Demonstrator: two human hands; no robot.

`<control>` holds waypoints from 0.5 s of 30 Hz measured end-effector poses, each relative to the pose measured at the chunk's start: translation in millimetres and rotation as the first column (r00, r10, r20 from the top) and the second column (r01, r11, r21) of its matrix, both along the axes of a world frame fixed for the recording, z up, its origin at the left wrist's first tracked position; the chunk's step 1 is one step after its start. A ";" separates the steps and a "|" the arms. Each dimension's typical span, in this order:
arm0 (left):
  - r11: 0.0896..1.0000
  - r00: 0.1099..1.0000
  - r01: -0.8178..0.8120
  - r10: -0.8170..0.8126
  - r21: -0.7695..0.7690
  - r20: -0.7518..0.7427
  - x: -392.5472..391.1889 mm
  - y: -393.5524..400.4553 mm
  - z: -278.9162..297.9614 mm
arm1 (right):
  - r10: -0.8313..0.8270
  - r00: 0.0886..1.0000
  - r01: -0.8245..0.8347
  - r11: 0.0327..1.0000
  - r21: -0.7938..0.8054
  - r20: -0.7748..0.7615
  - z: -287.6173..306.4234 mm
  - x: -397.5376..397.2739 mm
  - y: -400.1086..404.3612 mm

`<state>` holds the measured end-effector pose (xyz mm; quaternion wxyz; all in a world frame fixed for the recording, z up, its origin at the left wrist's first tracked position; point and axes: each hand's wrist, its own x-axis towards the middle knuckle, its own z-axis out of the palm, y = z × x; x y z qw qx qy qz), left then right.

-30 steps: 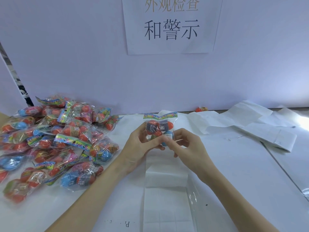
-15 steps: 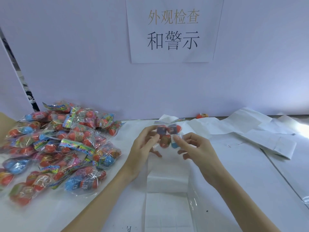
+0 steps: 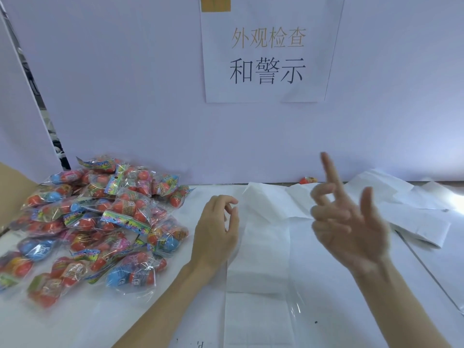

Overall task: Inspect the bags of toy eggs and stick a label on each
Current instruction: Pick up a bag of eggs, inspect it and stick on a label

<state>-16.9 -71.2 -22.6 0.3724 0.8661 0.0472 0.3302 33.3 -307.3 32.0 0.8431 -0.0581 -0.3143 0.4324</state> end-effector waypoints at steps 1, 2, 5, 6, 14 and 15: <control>0.984 0.996 -0.069 0.077 0.164 -0.043 -1.5 2.9 3.0 | 0.007 1.000 -0.008 0.998 -0.055 -0.029 -5.0 1.6 4.8; 0.920 0.975 -0.149 0.198 0.363 -0.100 -3.7 6.6 6.3 | 0.002 0.999 -0.008 0.993 -0.114 -0.047 -9.1 2.7 9.7; 0.612 0.717 -0.261 0.641 0.747 -0.274 -14.6 21.6 16.1 | -0.120 0.992 0.103 0.939 -0.327 -0.031 -22.1 5.4 21.1; 0.567 0.638 -0.248 0.706 0.785 -0.309 -18.1 27.5 18.8 | -0.163 0.986 0.146 0.913 -0.382 -0.014 -26.1 6.5 23.9; 0.617 0.637 -0.122 0.650 0.778 -0.416 -19.1 32.8 25.3 | -0.344 0.939 0.272 0.751 -0.602 -0.005 -37.3 8.2 38.0; 0.645 0.684 -0.147 0.614 0.750 -0.394 -18.0 31.5 26.6 | -0.364 0.931 0.281 0.735 -0.617 -0.009 -38.2 8.8 38.0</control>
